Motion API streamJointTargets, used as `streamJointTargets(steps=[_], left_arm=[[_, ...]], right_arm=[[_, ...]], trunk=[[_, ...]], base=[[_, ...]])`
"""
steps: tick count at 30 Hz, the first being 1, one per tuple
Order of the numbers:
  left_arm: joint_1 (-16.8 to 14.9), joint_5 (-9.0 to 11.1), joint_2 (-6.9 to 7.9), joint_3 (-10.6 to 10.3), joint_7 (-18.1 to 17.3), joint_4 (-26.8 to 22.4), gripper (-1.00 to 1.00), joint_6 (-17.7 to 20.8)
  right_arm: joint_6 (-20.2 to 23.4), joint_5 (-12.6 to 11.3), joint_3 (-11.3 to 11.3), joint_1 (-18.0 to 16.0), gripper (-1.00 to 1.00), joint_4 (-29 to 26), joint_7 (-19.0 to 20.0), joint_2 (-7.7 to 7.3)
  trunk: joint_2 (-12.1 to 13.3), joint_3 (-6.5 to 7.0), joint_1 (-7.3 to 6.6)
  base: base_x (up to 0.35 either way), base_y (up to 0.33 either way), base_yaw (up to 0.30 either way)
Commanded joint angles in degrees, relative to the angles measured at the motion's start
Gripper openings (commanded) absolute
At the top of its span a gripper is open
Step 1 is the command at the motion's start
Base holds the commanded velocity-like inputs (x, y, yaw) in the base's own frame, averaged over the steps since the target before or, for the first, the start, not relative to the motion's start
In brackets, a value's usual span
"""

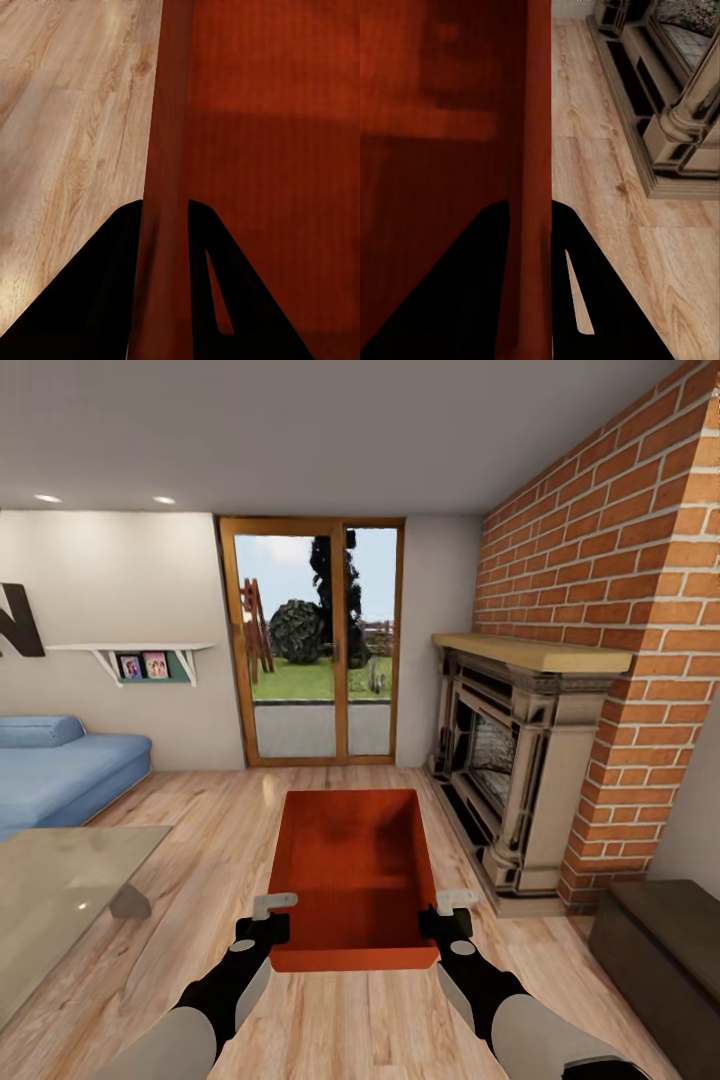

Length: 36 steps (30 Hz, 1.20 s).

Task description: Move the two storage containers from the living room to the garage. In the garage, place one container on the floor and stack the other container on top of it (either order is fine).

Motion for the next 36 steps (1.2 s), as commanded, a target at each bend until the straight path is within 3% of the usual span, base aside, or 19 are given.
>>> streamJointTargets(steps=[1, 10, 36], left_arm=[[-0.07, -0.54, -0.13, 0.55, 0.41, -0.22, -1.0, 0.05], [-0.07, -0.54, -0.12, 0.55, 0.38, -0.22, -1.0, 0.05], [-0.07, -0.54, -0.11, 0.55, 0.41, 0.06, -1.0, 0.13]], right_arm=[[-0.12, -0.14, -0.43, -0.02, -1.0, 0.24, -0.56, 0.01], [-0.06, -0.08, -0.41, -0.02, -1.0, 0.57, -0.51, 0.01], [-0.12, -0.08, -0.41, -0.02, -1.0, 0.61, -0.57, 0.01]], trunk=[[-0.06, -0.01, 0.01], [-0.06, 0.21, 0.01], [-0.06, 1.18, 0.01]], base=[[0.0, 0.0, 0.0], [0.0, 0.0, 0.069], [0.0, 0.0, 0.248]])
